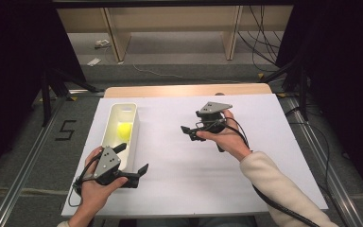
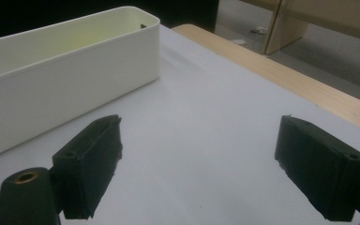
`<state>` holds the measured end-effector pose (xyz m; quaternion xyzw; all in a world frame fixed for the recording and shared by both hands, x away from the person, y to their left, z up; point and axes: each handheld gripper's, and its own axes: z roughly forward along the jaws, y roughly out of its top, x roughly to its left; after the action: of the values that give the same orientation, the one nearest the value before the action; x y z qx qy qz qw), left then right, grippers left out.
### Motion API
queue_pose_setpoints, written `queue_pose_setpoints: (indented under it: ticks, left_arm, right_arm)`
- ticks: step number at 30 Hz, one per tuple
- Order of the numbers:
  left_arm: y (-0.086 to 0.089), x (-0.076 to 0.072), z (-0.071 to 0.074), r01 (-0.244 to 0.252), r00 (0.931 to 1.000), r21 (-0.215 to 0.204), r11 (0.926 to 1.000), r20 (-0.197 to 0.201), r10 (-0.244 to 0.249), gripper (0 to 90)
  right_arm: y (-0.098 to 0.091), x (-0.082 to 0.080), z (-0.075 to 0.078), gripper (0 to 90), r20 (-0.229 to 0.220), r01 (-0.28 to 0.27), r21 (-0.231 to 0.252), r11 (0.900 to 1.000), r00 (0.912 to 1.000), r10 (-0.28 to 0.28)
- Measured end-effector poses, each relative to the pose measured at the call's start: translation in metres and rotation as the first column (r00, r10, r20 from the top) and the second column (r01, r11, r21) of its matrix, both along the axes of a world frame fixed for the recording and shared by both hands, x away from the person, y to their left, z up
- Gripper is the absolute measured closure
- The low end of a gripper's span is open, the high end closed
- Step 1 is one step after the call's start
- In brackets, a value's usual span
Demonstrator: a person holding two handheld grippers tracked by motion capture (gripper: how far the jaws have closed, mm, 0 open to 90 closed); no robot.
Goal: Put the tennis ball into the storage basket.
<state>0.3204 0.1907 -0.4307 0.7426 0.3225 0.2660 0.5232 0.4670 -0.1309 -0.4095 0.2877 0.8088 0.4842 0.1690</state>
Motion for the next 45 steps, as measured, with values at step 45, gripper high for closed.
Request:
queue_pose_setpoints:
  ticks: [45]
  left_arm:
    - [0.001, 0.000, 0.000, -0.010, 0.9999, -0.002, 0.9999, 0.002, 0.010, 0.0]
  right_arm:
    - [-0.075, -0.037, -0.002, 15.5, 0.010, 0.093, 0.013, 0.9955, 0.9956, -0.094]
